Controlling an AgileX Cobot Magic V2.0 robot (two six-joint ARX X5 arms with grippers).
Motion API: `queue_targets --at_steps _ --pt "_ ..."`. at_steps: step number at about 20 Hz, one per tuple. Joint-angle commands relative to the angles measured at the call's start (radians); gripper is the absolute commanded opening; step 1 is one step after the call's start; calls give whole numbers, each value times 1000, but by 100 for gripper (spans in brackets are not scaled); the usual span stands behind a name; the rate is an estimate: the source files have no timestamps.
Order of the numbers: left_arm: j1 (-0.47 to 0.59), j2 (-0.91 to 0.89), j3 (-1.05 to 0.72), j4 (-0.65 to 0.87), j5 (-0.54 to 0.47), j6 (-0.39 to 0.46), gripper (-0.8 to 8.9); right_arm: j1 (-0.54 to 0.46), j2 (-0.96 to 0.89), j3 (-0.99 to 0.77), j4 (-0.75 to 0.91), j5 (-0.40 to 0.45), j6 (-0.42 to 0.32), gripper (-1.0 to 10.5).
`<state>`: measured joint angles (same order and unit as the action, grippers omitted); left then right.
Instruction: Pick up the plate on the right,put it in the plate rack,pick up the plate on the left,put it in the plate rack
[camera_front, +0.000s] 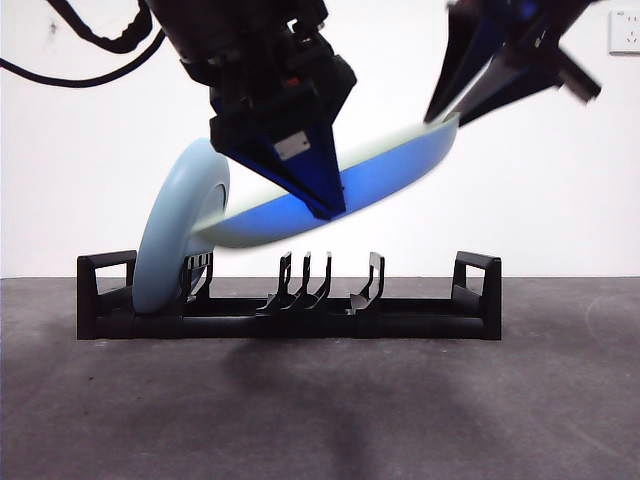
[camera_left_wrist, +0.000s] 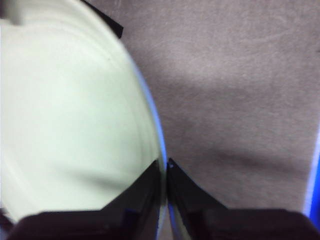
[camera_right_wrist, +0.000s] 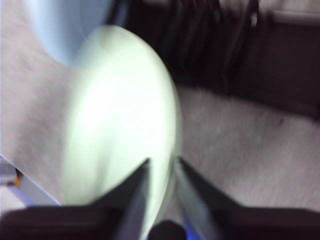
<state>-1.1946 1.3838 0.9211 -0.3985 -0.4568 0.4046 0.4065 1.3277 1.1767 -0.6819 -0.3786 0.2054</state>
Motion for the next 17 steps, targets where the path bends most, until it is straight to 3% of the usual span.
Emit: queue_targets --at_steps 1,5,8,10,13,17 --pt "-18 6 -9 45 17 -12 -9 -37 -57 6 16 32 -24 195" --pt "-11 6 -9 175 192 -100 -9 -104 -161 6 46 204 -29 190" --pt "42 6 -9 305 284 -165 -9 -146 -219 6 74 278 -31 190" --pt "111 6 -9 405 419 -240 -9 -162 -241 6 77 285 -40 190" --pt "247 6 -9 562 608 -421 -9 -187 -247 6 76 285 -42 190" --pt "449 6 -9 773 777 -655 -10 -206 -247 6 75 285 -42 190"
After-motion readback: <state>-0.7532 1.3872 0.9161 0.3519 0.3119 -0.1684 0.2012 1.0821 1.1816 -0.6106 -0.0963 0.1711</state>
